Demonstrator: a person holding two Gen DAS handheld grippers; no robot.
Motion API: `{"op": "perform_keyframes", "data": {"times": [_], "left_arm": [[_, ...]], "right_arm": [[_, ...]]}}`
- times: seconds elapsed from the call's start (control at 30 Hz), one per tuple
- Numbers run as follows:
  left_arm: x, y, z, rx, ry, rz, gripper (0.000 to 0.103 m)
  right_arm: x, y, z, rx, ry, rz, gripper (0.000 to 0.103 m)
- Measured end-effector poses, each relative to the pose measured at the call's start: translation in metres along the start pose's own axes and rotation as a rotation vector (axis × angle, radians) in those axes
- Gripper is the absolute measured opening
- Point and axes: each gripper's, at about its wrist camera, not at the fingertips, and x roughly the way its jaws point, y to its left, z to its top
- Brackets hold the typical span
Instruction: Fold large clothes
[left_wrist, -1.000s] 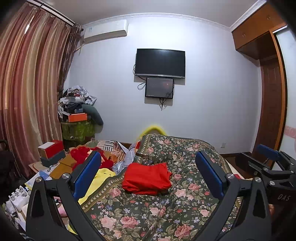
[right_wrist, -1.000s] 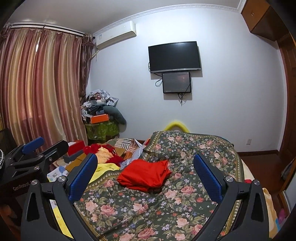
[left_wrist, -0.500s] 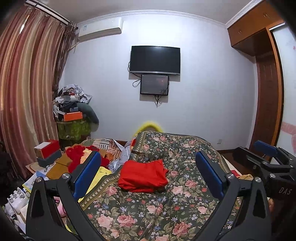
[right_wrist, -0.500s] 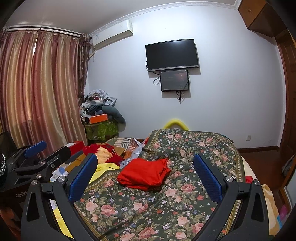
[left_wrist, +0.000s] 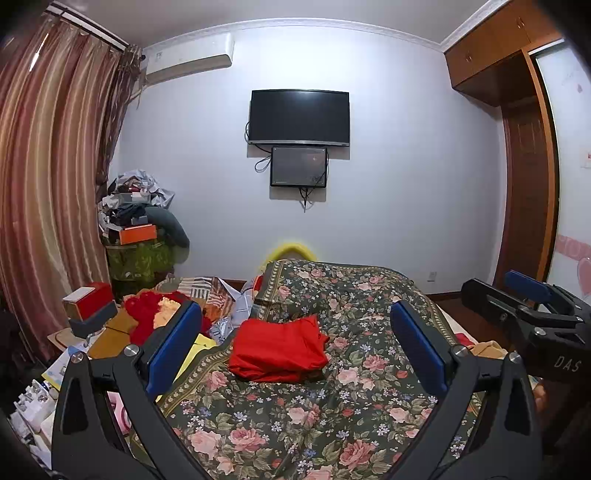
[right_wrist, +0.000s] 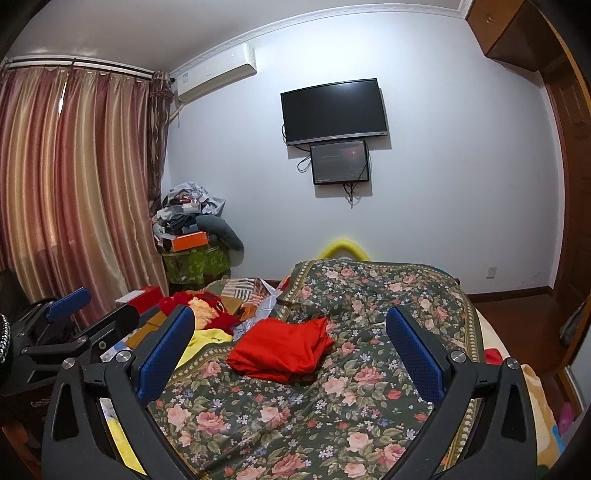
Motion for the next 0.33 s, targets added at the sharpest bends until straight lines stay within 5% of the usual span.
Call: {"op": "perform_keyframes", "data": {"times": [0.33], "left_arm": [[0.0003,0.0054,0.0003,-0.033,0.004,-0.007,0.102]], "right_arm": [[-0.0013,-0.0008,0.0004,0.004,-0.007,-0.005,0.103]]}}
